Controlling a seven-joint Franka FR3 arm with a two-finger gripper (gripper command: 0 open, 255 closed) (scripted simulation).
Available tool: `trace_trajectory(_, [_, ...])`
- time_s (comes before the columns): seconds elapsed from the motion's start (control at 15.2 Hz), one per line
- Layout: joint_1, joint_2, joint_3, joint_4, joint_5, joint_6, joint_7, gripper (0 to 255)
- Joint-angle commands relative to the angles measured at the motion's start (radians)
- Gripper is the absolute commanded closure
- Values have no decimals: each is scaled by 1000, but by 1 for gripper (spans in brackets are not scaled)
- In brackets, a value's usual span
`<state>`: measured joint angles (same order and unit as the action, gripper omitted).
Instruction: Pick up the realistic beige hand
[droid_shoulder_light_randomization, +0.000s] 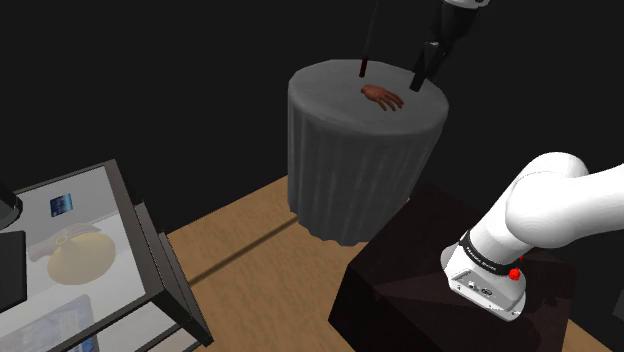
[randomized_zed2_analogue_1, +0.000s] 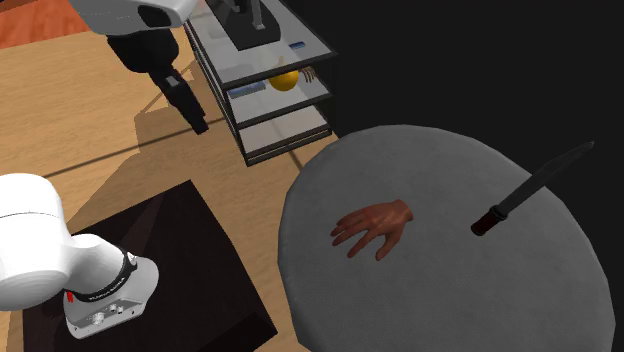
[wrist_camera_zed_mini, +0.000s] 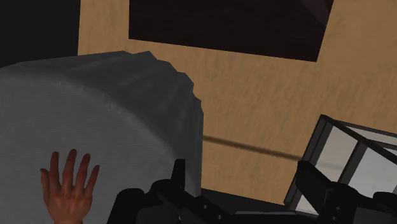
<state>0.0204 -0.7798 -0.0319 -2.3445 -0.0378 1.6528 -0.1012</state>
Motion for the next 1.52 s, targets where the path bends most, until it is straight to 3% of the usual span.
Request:
trace_trajectory(0.0, [0,0,0,0,0,0,0,0])
trace_trajectory(0.4, [-25,163,-150,62,9,83,-119,0])
trace_trajectory(0.79, [-32,362,-296,168,67,140,-253,0])
trace_trajectory(1.12, [-35,557,-410,289,165,156,-384,0])
trace_trajectory(1.45, [-64,784,-499,445,310,128,-527,0])
